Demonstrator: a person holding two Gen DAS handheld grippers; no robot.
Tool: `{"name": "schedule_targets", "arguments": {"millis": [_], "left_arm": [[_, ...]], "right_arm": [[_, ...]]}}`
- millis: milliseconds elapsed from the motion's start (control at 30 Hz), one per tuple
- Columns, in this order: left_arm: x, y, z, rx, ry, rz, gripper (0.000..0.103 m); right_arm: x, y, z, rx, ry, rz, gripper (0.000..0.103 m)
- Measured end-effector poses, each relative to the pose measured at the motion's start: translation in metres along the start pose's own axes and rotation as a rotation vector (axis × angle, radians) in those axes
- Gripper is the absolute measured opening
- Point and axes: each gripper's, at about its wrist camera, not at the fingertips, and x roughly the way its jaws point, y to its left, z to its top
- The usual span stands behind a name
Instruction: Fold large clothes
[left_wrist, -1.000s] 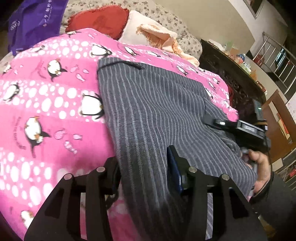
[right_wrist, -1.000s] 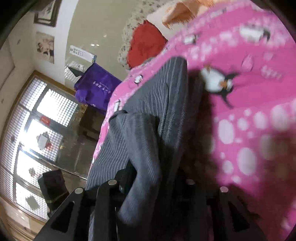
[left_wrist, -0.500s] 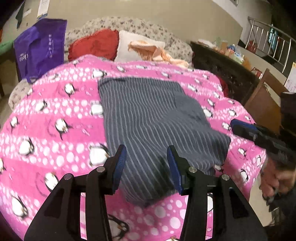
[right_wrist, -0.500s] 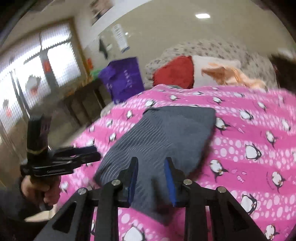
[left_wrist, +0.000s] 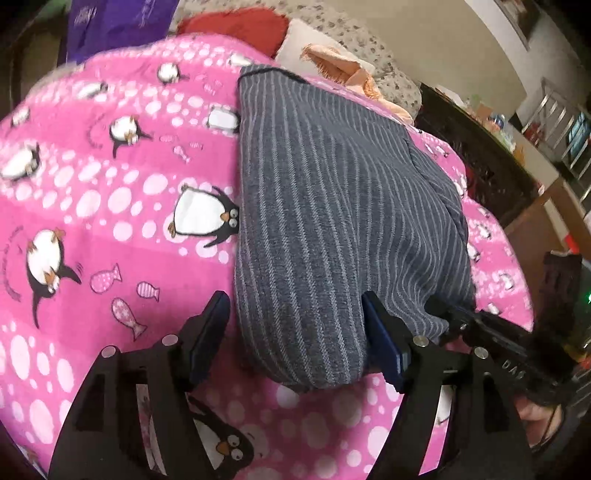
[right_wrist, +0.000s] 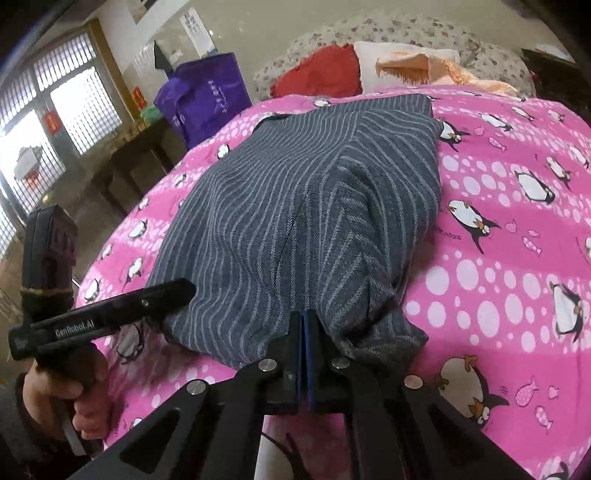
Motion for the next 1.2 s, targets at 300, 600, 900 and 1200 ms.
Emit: {"name": "schedule_targets", "arguments": {"millis": [300,600,900,1200], "left_arm": [[-0.002,0.002,-0.001,-0.013,-0.019,0.005,0.08],[0.0,0.008,-0.001,-0.047,-0.006,-0.022,0.083],[-0.002,0.008,-0.005,-0.046,-0.022,-0.031,0.084],[-0.021,-0.013,-0.018,-0.016,-0.074,0.091,0.084]], "right_arm": [[-0.008,0.01,-0.019,-0.073,-0.071,-0.057,0.001],[-0.009,0.003,-0.017,-0.032,-0.072,-0.009,0.001],[-0.012,0.004,-0.018,-0.027,-0.073,-0.014,0.001],[-0.033,0.024,-0.042,-0.08,-0.099,-0.102,0.001]]}}
